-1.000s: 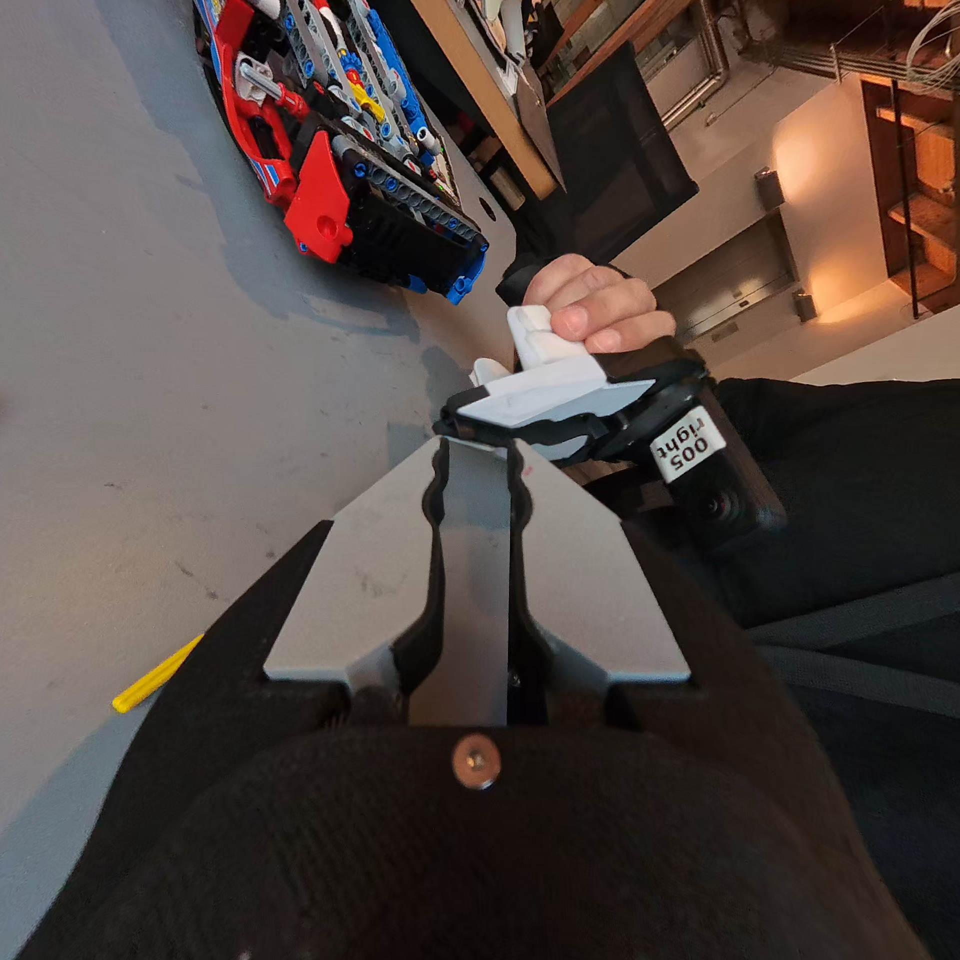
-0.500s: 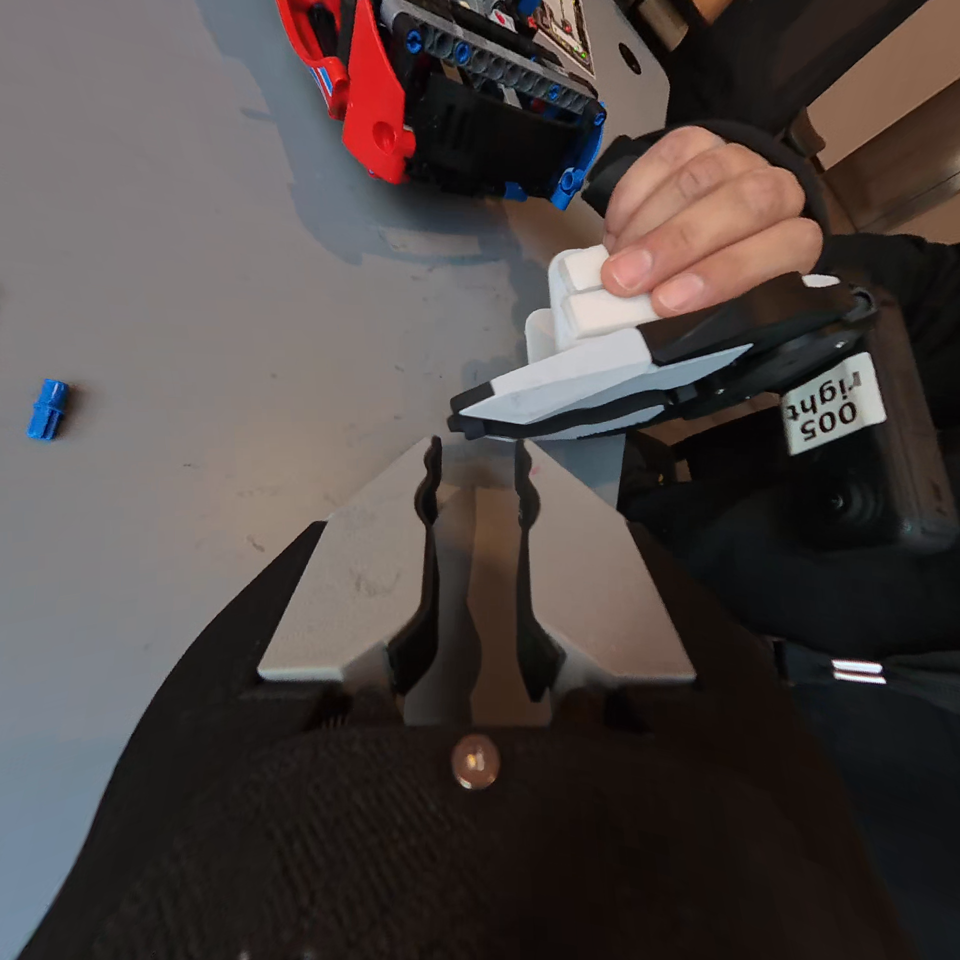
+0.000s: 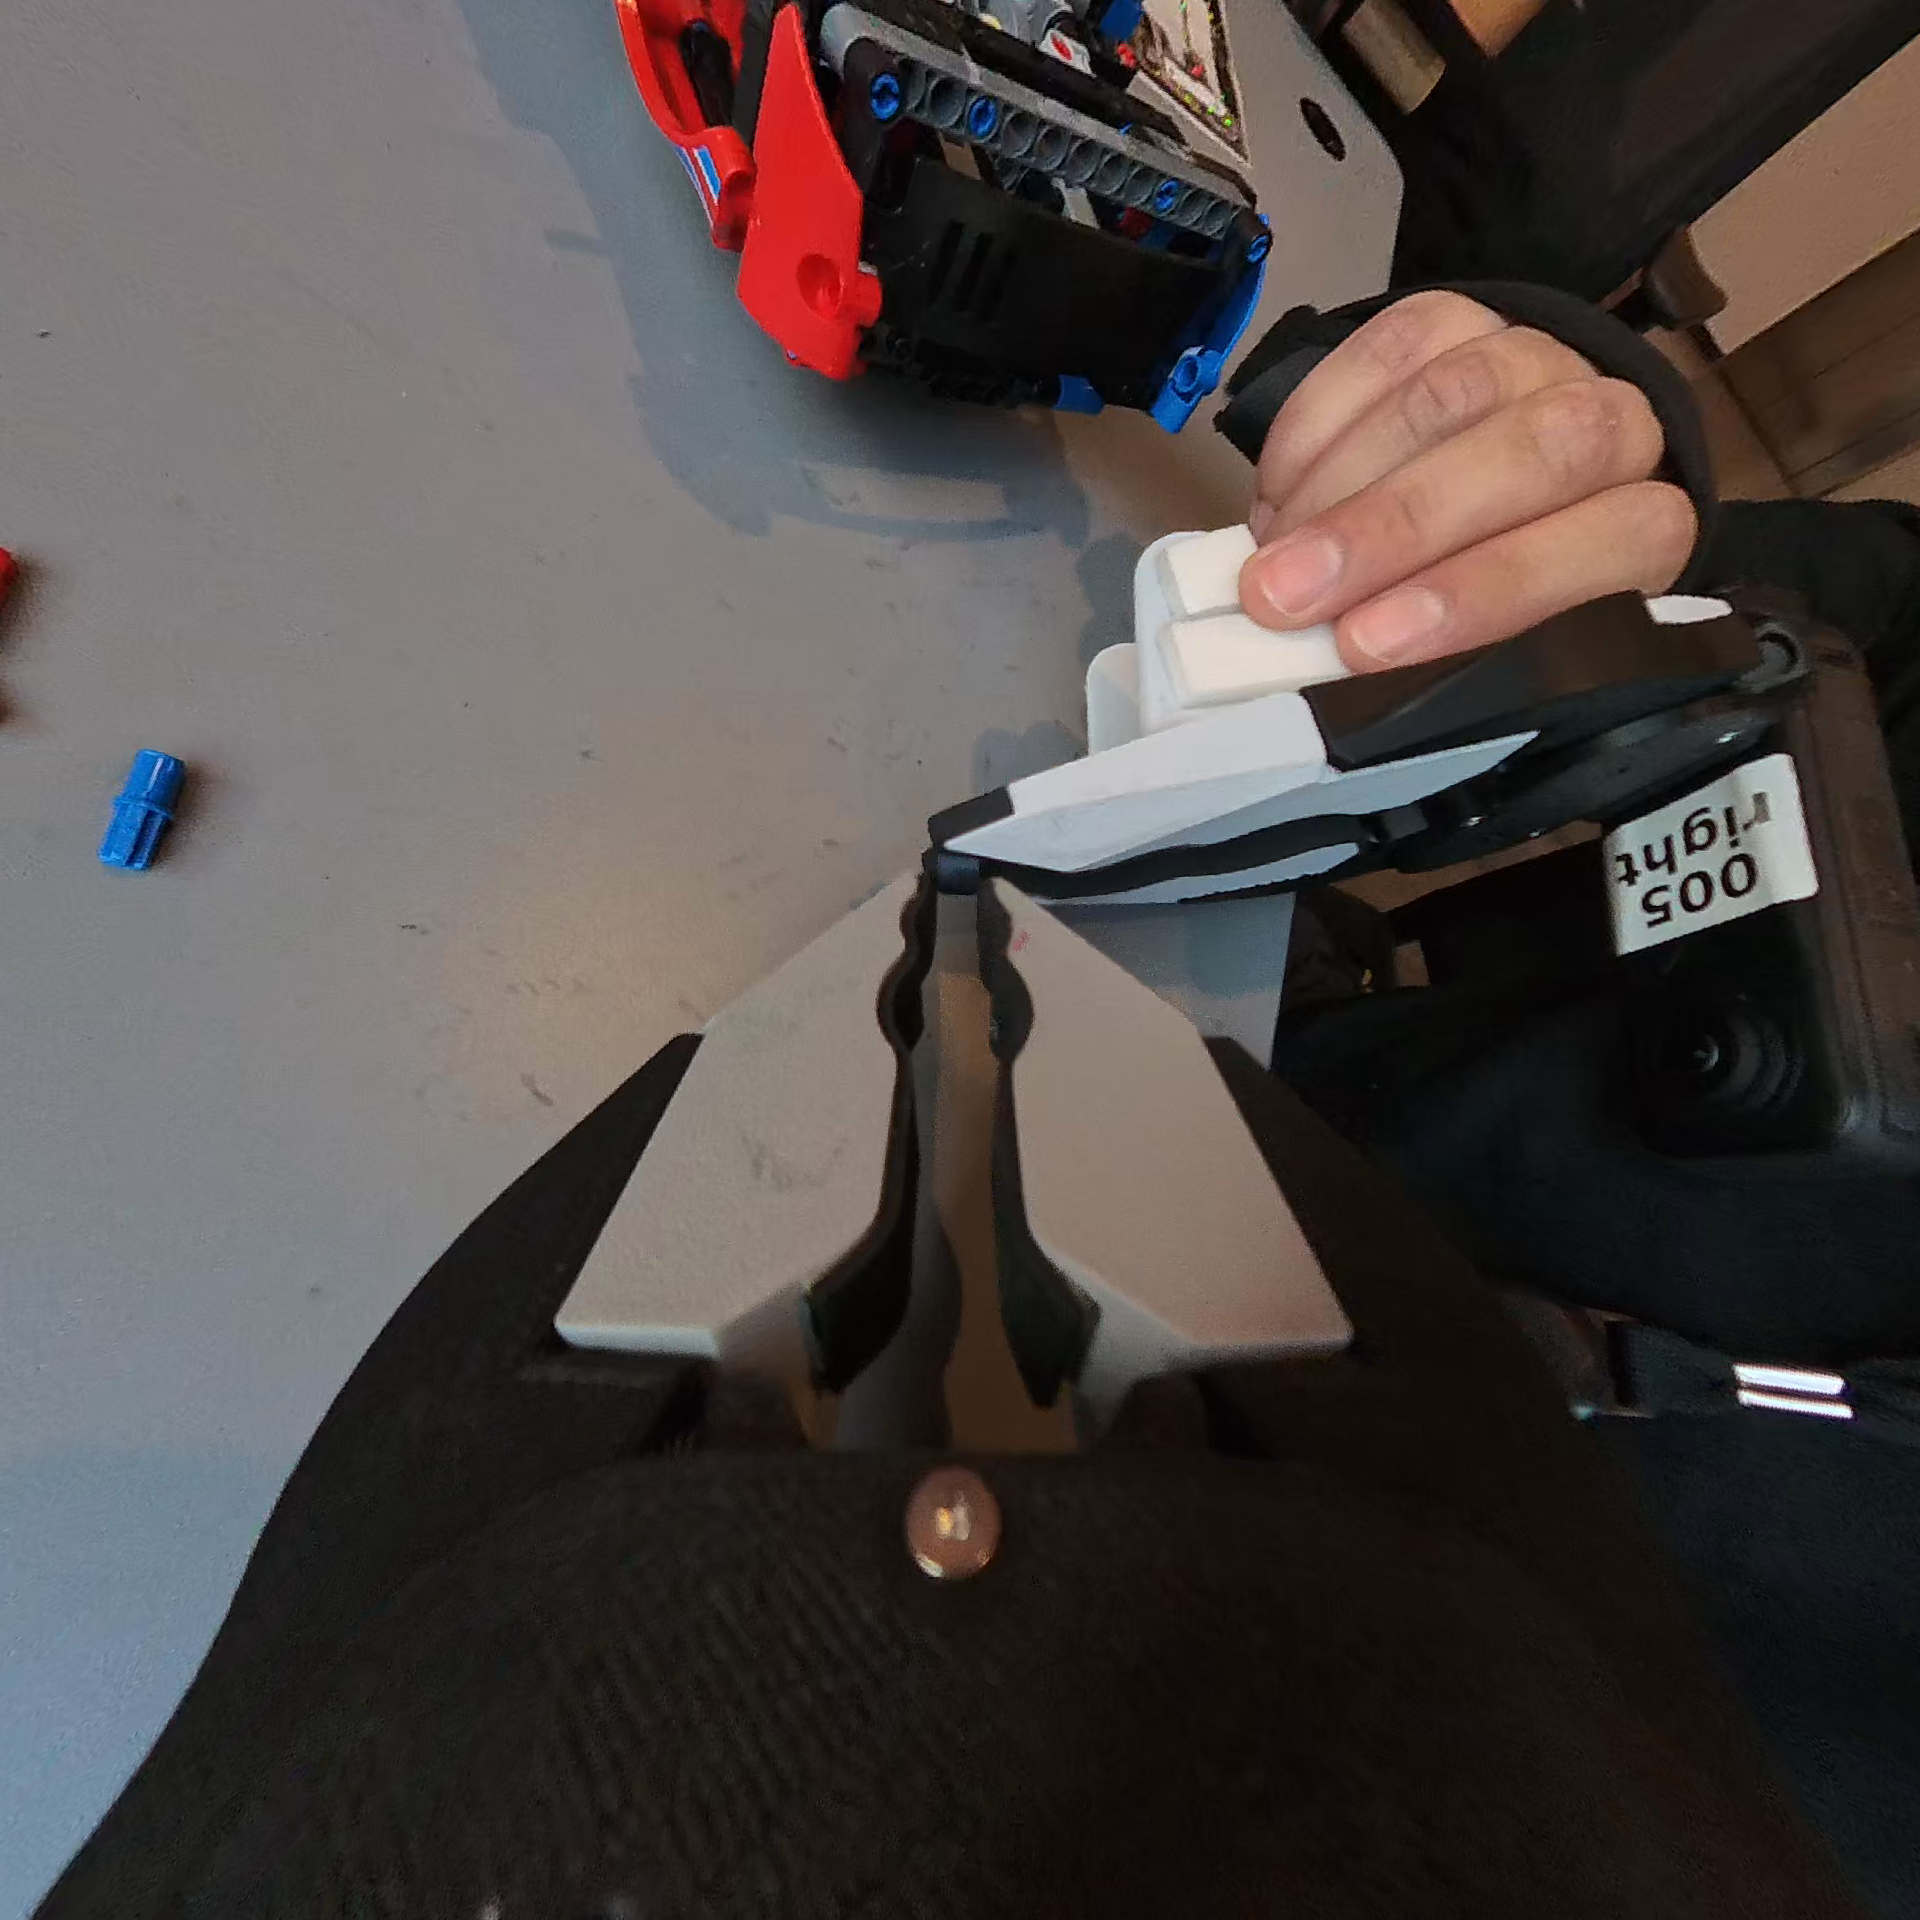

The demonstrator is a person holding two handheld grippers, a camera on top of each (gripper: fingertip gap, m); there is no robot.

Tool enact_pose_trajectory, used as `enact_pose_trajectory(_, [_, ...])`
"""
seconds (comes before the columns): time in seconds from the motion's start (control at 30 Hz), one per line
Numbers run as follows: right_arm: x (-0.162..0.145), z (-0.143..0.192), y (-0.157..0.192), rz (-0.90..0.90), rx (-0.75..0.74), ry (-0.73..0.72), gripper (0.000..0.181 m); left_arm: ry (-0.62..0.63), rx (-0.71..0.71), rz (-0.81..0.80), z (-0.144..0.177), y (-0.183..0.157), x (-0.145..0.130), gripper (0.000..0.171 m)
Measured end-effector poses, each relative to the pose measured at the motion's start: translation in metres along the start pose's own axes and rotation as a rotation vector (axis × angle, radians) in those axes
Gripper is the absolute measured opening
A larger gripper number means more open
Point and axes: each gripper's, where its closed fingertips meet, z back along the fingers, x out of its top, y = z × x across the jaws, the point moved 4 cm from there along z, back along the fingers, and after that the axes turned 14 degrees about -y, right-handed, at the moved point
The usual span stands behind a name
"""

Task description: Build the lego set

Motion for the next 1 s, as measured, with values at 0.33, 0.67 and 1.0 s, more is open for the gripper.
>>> enact_pose_trajectory(0.33, [-0.017, 0.016, 0.005, -0.328, 0.07, 0.033, 0.01, 0.045, 0.039, 0.015, -0.006, -0.002, -0.008, 0.005])
enact_pose_trajectory(0.67, [-0.022, 0.039, 0.003, -0.687, 0.053, 0.13, 0.008, 0.036, 0.105, 0.039, -0.013, -0.006, -0.008, 0.005])
enact_pose_trajectory(1.0, [-0.036, 0.066, 0.002, -0.785, -0.036, 0.162, 0.003, 0.06, 0.129, 0.022, -0.011, -0.011, -0.012, 0.016])
